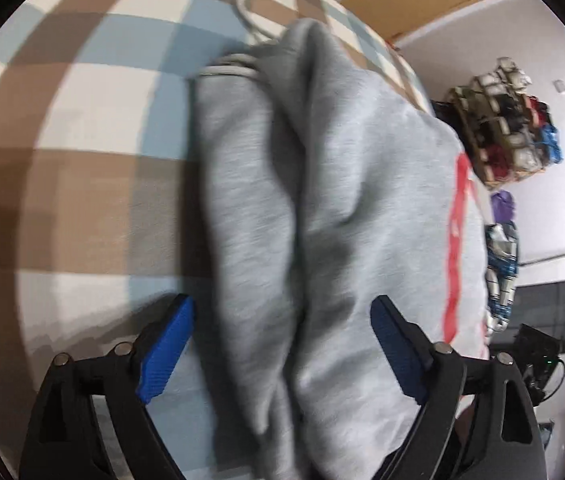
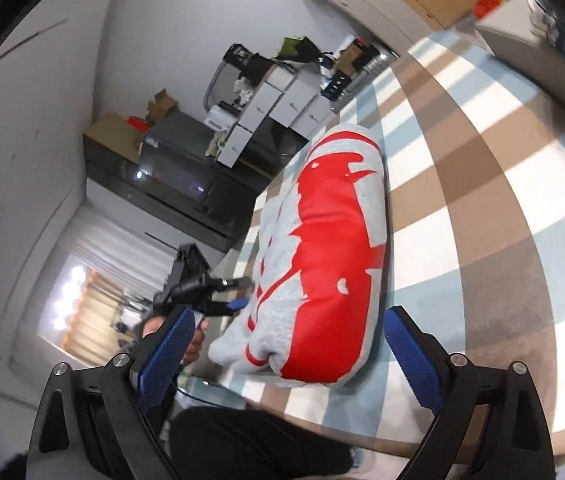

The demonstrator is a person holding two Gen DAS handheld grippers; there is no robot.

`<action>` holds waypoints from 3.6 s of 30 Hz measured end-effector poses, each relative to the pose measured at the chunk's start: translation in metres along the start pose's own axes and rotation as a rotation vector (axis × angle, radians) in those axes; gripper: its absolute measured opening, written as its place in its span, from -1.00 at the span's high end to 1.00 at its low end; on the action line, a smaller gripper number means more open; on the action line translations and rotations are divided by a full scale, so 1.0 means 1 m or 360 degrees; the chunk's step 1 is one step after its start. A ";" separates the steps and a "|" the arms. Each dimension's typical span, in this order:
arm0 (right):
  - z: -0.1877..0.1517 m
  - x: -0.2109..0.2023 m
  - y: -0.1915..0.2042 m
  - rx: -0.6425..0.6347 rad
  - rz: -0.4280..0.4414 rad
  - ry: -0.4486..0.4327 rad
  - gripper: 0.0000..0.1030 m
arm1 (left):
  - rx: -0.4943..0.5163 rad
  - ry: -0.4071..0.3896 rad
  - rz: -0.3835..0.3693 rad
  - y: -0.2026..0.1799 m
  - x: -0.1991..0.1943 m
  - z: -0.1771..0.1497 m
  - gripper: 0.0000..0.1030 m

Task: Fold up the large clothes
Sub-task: 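Grasp the folded hoodie with both grippers and lift it off the bed, then carry the folded hoodie with both grippers to the grey cabinet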

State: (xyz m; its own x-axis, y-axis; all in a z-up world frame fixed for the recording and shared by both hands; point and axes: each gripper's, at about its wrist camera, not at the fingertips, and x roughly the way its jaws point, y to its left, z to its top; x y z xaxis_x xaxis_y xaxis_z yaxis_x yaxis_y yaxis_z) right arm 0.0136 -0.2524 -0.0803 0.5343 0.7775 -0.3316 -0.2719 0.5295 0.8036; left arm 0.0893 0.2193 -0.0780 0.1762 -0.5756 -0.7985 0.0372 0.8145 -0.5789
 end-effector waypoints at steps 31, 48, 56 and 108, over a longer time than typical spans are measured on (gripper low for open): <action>0.083 0.140 -0.046 0.0206 -0.0190 0.0762 -0.91 | -0.0123 0.0328 -0.0361 0.010 0.018 0.026 0.11; 0.077 0.154 -0.050 0.0062 -0.0118 0.0807 -0.53 | 0.0295 0.0464 -0.0098 -0.044 0.021 0.023 0.27; 0.056 0.121 -0.044 -0.0034 -0.0001 0.0810 -0.49 | 0.0400 0.0422 -0.0152 -0.077 0.014 -0.002 0.35; 0.027 0.109 -0.022 0.0159 -0.0006 0.0547 -0.28 | 0.0249 0.0273 -0.0328 -0.068 0.055 0.008 0.49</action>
State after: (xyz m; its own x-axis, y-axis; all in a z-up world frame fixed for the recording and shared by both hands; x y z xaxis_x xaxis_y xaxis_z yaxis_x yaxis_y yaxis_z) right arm 0.0996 -0.1884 -0.1211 0.2298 0.8535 -0.4677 -0.1817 0.5098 0.8409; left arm 0.1046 0.1329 -0.0812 -0.0187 -0.7228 -0.6908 0.2084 0.6729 -0.7097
